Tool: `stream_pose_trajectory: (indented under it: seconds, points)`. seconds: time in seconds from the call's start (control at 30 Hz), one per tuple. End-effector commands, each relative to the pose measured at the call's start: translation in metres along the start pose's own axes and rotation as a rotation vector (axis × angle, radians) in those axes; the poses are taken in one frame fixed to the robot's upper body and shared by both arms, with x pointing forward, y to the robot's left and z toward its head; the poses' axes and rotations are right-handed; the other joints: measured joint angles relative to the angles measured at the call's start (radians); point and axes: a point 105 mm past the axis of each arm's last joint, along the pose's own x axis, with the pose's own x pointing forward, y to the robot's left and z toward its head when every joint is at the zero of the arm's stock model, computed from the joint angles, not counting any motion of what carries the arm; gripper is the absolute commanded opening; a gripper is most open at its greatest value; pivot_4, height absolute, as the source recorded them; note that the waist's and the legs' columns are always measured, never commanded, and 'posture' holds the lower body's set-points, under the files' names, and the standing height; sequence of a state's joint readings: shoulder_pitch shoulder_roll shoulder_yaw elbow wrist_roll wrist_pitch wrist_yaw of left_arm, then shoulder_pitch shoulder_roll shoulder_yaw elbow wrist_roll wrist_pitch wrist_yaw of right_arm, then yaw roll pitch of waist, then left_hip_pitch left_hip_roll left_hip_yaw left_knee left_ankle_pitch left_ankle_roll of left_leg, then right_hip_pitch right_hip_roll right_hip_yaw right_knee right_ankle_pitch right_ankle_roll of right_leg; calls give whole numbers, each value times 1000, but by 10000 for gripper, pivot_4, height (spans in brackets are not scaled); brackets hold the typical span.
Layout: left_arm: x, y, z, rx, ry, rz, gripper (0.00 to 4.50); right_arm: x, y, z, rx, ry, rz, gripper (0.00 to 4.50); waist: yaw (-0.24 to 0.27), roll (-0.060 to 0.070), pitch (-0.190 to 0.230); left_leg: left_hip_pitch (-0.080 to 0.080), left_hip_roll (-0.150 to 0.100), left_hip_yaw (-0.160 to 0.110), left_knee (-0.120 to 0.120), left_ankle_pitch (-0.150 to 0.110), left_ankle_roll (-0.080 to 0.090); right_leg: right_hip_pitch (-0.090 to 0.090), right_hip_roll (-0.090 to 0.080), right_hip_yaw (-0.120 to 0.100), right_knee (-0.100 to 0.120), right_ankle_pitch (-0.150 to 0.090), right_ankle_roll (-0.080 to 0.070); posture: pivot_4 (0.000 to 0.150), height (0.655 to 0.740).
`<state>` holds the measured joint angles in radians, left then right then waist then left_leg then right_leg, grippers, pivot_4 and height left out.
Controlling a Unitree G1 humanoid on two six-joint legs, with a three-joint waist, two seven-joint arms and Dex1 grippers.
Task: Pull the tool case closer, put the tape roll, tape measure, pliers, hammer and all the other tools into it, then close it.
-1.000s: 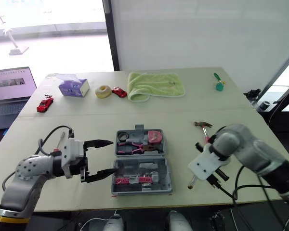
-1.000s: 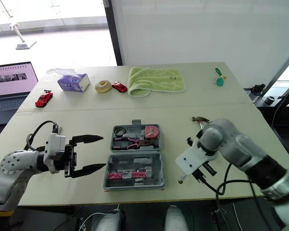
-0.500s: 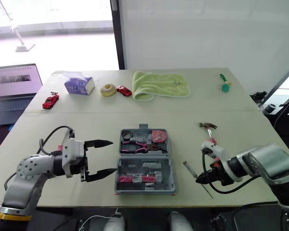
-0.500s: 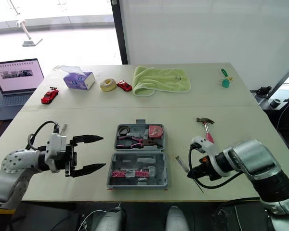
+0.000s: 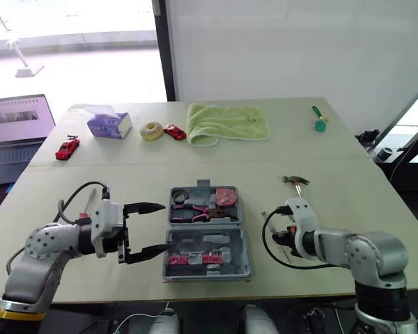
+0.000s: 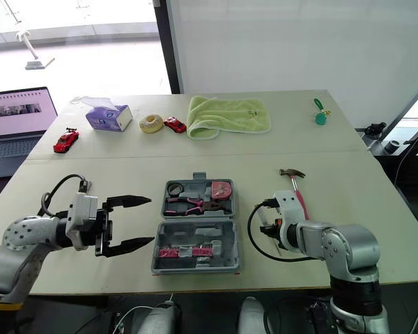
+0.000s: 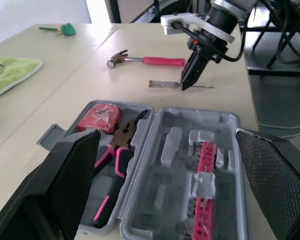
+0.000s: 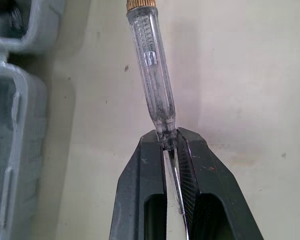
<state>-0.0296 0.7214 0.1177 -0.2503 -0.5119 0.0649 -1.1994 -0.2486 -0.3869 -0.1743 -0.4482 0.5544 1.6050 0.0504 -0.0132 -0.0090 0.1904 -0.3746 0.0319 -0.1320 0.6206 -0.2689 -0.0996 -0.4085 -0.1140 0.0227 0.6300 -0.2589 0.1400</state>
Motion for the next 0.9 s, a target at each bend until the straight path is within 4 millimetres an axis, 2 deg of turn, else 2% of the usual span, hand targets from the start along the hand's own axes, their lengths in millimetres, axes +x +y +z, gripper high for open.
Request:
stream_pose_trajectory:
  seconds: [0.03,0.2,0.3,0.47,0.57,0.7,0.9]
  points:
    - [0,1,7,26,-10,-10,45000,4,0,-21,25,30,-74,208,-1,0,-1,0,0,0,0,0,0,0,0,0,0,-1,-1,1500,7400]
    - [0,2,5,27,-9,-12,45000,10,16,-21,108,-37,-35,22782,-5,-3,-4,1,0,0,0,0,0,1,0,0,0,-2,-3,1500,7400]
    - [0,3,5,26,-10,-11,45000,8,24,-15,60,-154,-30,35921,-7,-5,-5,2,0,0,-1,0,0,1,0,0,0,-2,-3,1500,7400]
    - [-1,2,6,25,-8,-25,45000,11,13,-37,-25,-244,-115,35921,-4,-5,-5,1,0,0,-1,0,0,1,0,0,0,-2,-3,1500,7400]
    - [-3,3,6,23,-6,-26,45000,11,7,-41,-59,-290,-146,35921,-4,-5,-5,1,0,0,-1,0,0,1,0,0,0,-2,-4,1500,7400]
    - [-2,2,6,20,-4,-50,45000,10,-3,-44,-146,-360,-125,35921,-2,-5,-5,1,0,0,-1,0,0,2,0,0,-1,-2,-4,1500,7400]
    - [-2,3,6,25,-5,-60,45000,16,-7,-61,-259,-339,-59,35921,-3,-5,-5,2,0,0,-1,0,0,2,0,0,-1,-2,-4,1500,7400]
